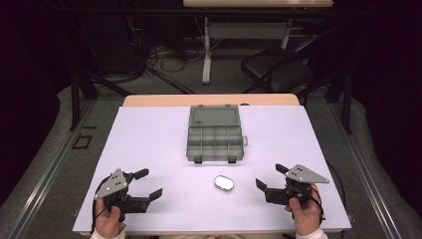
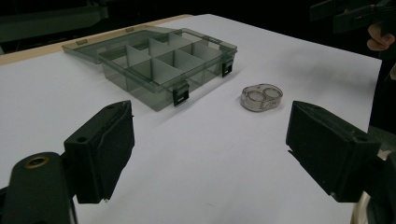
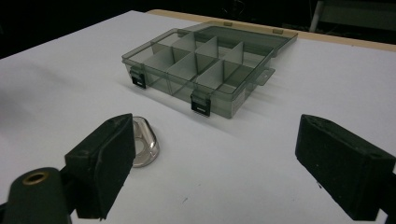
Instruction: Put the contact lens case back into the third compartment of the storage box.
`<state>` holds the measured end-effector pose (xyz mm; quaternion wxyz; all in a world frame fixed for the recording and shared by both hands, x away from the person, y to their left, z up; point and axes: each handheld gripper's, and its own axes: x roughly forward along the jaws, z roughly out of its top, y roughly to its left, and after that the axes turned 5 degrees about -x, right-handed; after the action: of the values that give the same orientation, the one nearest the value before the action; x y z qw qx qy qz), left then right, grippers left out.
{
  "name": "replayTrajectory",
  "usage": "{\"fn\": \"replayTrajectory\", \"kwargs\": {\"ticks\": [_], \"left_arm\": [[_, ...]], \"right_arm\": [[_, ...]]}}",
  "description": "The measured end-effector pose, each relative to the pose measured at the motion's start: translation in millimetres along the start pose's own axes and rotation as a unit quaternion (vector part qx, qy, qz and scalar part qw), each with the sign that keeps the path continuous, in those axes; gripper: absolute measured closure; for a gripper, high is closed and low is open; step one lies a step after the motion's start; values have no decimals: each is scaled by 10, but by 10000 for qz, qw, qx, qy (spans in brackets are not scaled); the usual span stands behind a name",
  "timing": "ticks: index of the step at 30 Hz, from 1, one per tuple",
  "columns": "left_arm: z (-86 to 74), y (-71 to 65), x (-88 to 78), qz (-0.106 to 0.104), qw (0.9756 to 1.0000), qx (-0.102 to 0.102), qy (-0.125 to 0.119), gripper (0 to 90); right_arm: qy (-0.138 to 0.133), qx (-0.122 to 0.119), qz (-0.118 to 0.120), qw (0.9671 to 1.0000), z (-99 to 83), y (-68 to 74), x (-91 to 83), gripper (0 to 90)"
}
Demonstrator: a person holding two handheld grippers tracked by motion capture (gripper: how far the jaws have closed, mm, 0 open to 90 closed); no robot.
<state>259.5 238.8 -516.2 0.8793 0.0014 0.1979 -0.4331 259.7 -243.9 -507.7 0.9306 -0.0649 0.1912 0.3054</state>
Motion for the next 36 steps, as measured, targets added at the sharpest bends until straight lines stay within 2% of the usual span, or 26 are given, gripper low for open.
{"fn": "replayTrajectory", "kwargs": {"ticks": [7,11,15,25,31,36], "left_arm": [[4,2,12,10,10000,19,38,159],[2,-13,2,10,10000,27,32,158],[-7,-42,-12,16,10000,66,51,158],[-25,-87,-48,30,9999,117,117,158],[-33,-106,-81,29,9999,118,94,158],[-39,-113,-82,9,9998,127,120,159]], "right_arm": [[158,19,95,9998,-22,-3,28,119],[133,106,161,9997,-9,-1,47,94],[200,159,461,9986,12,8,69,43],[478,-30,433,9979,56,104,161,21],[535,-180,344,9978,135,138,189,22],[557,-232,397,9974,202,135,194,43]]}}
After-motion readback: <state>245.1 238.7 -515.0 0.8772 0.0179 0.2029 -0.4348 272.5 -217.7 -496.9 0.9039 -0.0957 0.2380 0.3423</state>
